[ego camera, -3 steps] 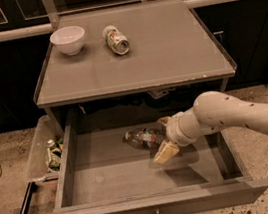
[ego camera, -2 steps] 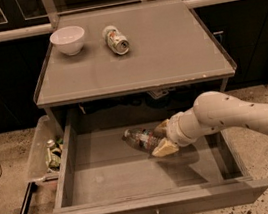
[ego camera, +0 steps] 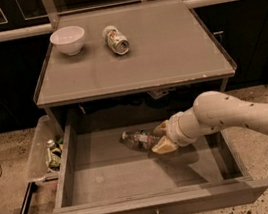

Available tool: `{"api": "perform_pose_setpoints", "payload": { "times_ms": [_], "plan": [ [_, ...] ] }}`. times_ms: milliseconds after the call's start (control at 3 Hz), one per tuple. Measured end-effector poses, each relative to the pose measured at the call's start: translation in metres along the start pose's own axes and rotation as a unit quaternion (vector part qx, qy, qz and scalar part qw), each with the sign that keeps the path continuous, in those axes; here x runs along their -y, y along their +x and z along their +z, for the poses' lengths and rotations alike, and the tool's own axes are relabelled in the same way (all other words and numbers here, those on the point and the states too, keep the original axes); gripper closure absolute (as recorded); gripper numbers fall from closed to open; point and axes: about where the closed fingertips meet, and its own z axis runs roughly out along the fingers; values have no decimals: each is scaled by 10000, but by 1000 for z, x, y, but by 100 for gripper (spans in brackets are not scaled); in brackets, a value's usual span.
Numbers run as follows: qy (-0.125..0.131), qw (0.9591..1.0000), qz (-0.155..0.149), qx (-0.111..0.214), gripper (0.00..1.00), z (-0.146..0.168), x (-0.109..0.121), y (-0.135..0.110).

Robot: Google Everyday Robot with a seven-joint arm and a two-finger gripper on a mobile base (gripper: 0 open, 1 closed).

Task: Pick water bottle from top drawer and place on counter

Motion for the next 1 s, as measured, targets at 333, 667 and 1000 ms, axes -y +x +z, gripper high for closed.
{"api": "perform_pose_setpoints", "payload": {
  "times_ms": [333,667,1000],
  "plan": [
    [-126,9999,-5,6,100,-11,-7,-4],
    [-211,9996,-107,162,100,-50,-15,-26],
    [-245,9993,-261,140,100,-107,-15,-51]
  ]
}}
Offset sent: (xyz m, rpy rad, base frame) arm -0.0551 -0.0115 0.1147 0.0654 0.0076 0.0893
